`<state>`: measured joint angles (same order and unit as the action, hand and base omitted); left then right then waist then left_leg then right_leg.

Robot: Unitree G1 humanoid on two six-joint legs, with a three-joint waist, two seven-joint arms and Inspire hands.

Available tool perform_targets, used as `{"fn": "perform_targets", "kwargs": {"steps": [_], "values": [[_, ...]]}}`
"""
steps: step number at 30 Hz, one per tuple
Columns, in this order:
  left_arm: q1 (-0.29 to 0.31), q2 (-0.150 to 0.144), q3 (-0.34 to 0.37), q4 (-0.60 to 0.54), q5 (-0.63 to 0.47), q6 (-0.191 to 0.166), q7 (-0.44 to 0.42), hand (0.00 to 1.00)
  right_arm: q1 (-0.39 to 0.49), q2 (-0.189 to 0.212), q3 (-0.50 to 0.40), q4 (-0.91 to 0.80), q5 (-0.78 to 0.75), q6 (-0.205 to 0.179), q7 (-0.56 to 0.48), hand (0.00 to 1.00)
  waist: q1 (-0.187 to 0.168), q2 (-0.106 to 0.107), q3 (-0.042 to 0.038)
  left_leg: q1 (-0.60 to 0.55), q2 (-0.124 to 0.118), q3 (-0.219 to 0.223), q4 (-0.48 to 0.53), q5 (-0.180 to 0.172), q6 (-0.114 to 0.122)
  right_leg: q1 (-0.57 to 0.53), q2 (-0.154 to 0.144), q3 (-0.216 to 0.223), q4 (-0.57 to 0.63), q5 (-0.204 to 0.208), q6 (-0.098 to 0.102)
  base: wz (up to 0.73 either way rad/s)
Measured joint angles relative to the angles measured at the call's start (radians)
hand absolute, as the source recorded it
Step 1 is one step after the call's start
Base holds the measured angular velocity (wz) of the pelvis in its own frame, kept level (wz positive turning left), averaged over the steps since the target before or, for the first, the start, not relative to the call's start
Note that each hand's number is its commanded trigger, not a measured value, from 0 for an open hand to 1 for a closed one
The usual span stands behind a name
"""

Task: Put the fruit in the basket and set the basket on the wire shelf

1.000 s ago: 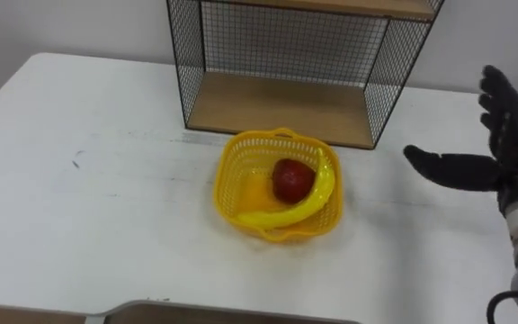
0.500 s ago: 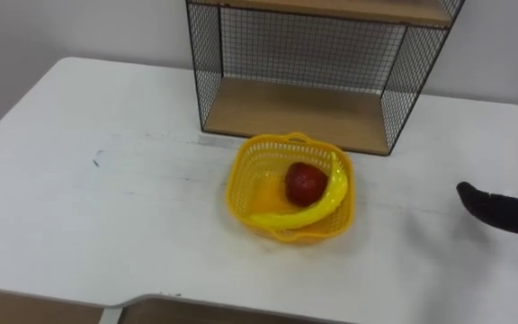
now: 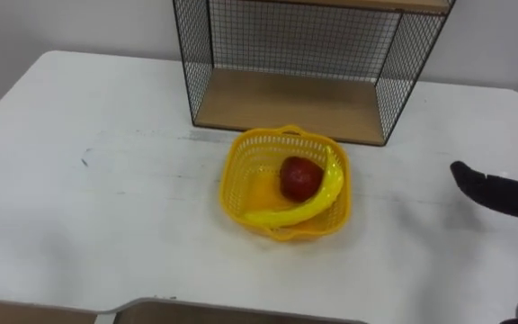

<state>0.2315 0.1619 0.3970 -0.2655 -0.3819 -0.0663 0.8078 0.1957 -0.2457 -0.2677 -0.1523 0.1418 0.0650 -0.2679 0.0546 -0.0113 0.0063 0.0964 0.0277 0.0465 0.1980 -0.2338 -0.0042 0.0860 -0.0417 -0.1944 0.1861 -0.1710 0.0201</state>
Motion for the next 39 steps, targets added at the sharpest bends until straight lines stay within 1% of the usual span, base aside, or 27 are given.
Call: {"fn": "perform_targets", "kwargs": {"steps": [1,2,3,4,6,7,9,10,11,13,14,15,17,18,19,22,25,27,31,33,36,38,39], "values": [[0.0,0.001,-0.019,0.0,-0.001,0.0,-0.017,0.0,-0.007,0.0,0.007,0.008,0.007,-0.009,0.0,0.0,-0.001,-0.001,0.0001,0.0,0.0,0.0,0.0,0.0,0.0,0.0,0.0,0.0,0.0,0.0,0.0,0.0],[-0.003,0.001,-0.054,0.001,0.0,0.0,-0.052,0.0,-0.015,0.002,0.016,0.021,0.019,-0.022,0.005,0.0,-0.01,-0.001,0.0,-0.002,0.0,0.0,-0.002,0.0,0.0,-0.001,0.001,0.0,0.0,0.0,0.0,0.0],[-0.006,0.001,-0.084,0.003,0.0,0.0,-0.094,0.0,-0.016,0.01,0.016,0.021,0.033,-0.023,0.018,0.0,-0.017,-0.002,0.0001,-0.003,0.0,-0.001,-0.003,0.0,0.0,-0.003,0.001,0.0,-0.001,0.0,0.0,0.0],[-0.006,0.001,-0.095,0.004,0.0,0.0,-0.116,0.0,-0.016,0.014,0.018,0.021,0.048,-0.023,0.026,0.0,-0.02,-0.001,0.0003,-0.003,0.0,-0.001,-0.003,0.0,0.0,-0.003,0.001,0.0,-0.001,0.0,0.0,0.0],[-0.009,0.002,-0.124,0.016,-0.009,0.0,-0.197,0.0,-0.015,0.02,0.028,0.022,0.106,-0.023,0.048,0.0,-0.025,-0.001,0.0011,0.001,0.001,0.008,-0.007,0.001,0.001,-0.007,0.001,0.006,0.0,0.0,0.0,-0.07],[-0.01,0.002,-0.13,0.017,-0.02,0.0,-0.215,0.0,-0.015,0.02,0.032,0.022,0.122,-0.023,0.052,0.0,-0.025,-0.001,0.0011,0.001,0.001,0.009,-0.007,0.001,0.001,-0.008,0.001,0.008,0.0,0.0,0.0,-0.14],[-0.015,0.002,-0.149,0.025,-0.044,0.0,-0.295,0.0,-0.015,0.02,0.054,0.022,0.17,-0.029,0.078,0.0,-0.024,-0.005,0.0016,0.001,0.002,0.021,-0.008,0.001,0.001,-0.016,0.003,0.022,0.001,0.0,0.0,-0.18],[-0.015,0.002,-0.155,0.027,-0.047,0.0,-0.313,0.0,-0.015,0.02,0.061,0.022,0.176,-0.03,0.085,0.0,-0.024,-0.006,0.0022,0.002,0.002,0.024,-0.008,0.001,0.001,-0.017,0.004,0.026,0.001,0.0,0.0,-0.15],[-0.015,0.004,-0.174,0.034,-0.052,0.0,-0.348,0.0,-0.015,0.021,0.074,0.024,0.182,-0.032,0.103,0.0,-0.028,-0.006,0.0023,0.003,0.002,0.028,-0.009,0.001,0.001,-0.017,0.004,0.029,0.0,0.0,0.0,-0.07],[-0.024,0.003,-0.219,0.072,-0.076,0.0,-0.427,0.0,-0.017,0.025,0.105,0.052,0.213,-0.049,0.142,0.0,-0.028,-0.006,0.0022,0.005,0.002,0.031,-0.01,0.001,0.001,-0.015,0.004,0.03,0.0,0.001,0.001,-0.02],[-0.028,0.004,-0.234,0.087,-0.09,0.0,-0.445,0.0,-0.018,0.027,0.115,0.067,0.226,-0.053,0.152,0.0,-0.029,-0.006,0.0022,0.006,0.002,0.031,-0.01,0.001,0.001,-0.015,0.004,0.031,0.0,0.001,0.001,0.0],[-0.033,0.003,-0.264,0.118,-0.112,0.001,-0.476,0.0,-0.018,0.029,0.134,0.089,0.252,-0.053,0.164,0.0,-0.031,-0.006,0.0023,0.006,0.003,0.032,-0.01,0.001,0.001,-0.015,0.004,0.032,0.0,0.001,0.001,0.0],[-0.037,0.002,-0.295,0.158,-0.134,0.007,-0.518,0.0,-0.018,0.043,0.147,0.105,0.263,-0.051,0.186,0.0,-0.035,-0.004,0.0035,0.002,0.003,0.032,-0.009,0.001,0.001,-0.02,0.004,0.032,0.0,0.001,0.001,0.0],[-0.037,0.001,-0.302,0.174,-0.136,0.019,-0.544,0.0,-0.018,0.057,0.147,0.105,0.27,-0.051,0.197,0.0,-0.039,-0.003,0.0037,0.0,0.004,0.032,-0.008,0.001,0.001,-0.021,0.005,0.031,0.0,0.001,0.0,0.0],[-0.037,0.001,-0.303,0.179,-0.136,0.021,-0.556,0.0,-0.018,0.06,0.147,0.105,0.275,-0.051,0.2,0.0,-0.042,-0.003,0.0036,0.0,0.004,0.032,-0.008,0.001,0.001,-0.021,0.006,0.031,0.0,0.001,0.0,0.0],[-0.039,0.001,-0.303,0.189,-0.144,0.022,-0.61,0.0,-0.018,0.061,0.147,0.105,0.297,-0.052,0.226,0.0,-0.052,-0.001,0.0038,0.0,0.006,0.035,-0.008,0.001,0.001,-0.022,0.007,0.033,0.0,0.001,-0.001,-0.03],[-0.04,0.001,-0.303,0.189,-0.215,0.024,-0.66,0.0,-0.018,0.064,0.162,0.105,0.304,-0.052,0.229,0.0,-0.05,0.004,0.0011,0.002,0.008,0.055,-0.009,0.001,0.001,-0.03,0.01,0.053,0.005,0.002,-0.002,-0.17],[-0.04,-0.003,-0.306,0.19,-0.261,0.028,-0.694,0.0,-0.018,0.077,0.178,0.105,0.304,-0.052,0.238,0.0,-0.054,0.005,0.0006,0.004,0.009,0.06,-0.009,0.001,0.0,-0.03,0.011,0.056,0.004,0.003,-0.002,-0.08],[-0.04,-0.008,-0.328,0.209,-0.294,0.047,-0.749,0.0,-0.016,0.081,0.192,0.106,0.33,-0.05,0.24,0.0,-0.051,0.006,0.001,0.022,0.01,0.064,-0.012,0.001,0.001,-0.016,0.011,0.059,0.003,0.003,-0.002,-0.01],[-0.04,-0.016,-0.335,0.221,-0.296,0.061,-0.778,0.0,-0.016,0.081,0.204,0.107,0.334,-0.05,0.252,0.0,-0.051,0.006,0.001,0.025,0.011,0.066,-0.012,0.001,0.0,-0.014,0.013,0.062,0.003,0.003,-0.002,-0.02],[-0.04,-0.017,-0.345,0.248,-0.295,0.068,-0.819,0.0,-0.017,0.088,0.207,0.119,0.333,-0.05,0.283,0.0,-0.049,0.008,0.0011,0.024,0.012,0.064,-0.011,0.001,0.0,-0.014,0.014,0.062,0.003,0.005,-0.004,0.0],[-0.04,-0.018,-0.346,0.277,-0.298,0.075,-0.831,0.0,-0.017,0.089,0.207,0.145,0.334,-0.048,0.301,0.0,-0.049,0.009,0.0014,0.023,0.012,0.064,-0.01,0.001,0.0,-0.015,0.014,0.062,0.005,0.005,-0.004,0.0],[-0.04,-0.018,-0.346,0.287,-0.312,0.088,-0.837,0.0,-0.017,0.091,0.207,0.157,0.334,-0.042,0.306,0.0,-0.05,0.01,0.0018,0.021,0.012,0.064,-0.01,0.001,0.0,-0.018,0.014,0.063,0.008,0.005,-0.004,0.0]]}}
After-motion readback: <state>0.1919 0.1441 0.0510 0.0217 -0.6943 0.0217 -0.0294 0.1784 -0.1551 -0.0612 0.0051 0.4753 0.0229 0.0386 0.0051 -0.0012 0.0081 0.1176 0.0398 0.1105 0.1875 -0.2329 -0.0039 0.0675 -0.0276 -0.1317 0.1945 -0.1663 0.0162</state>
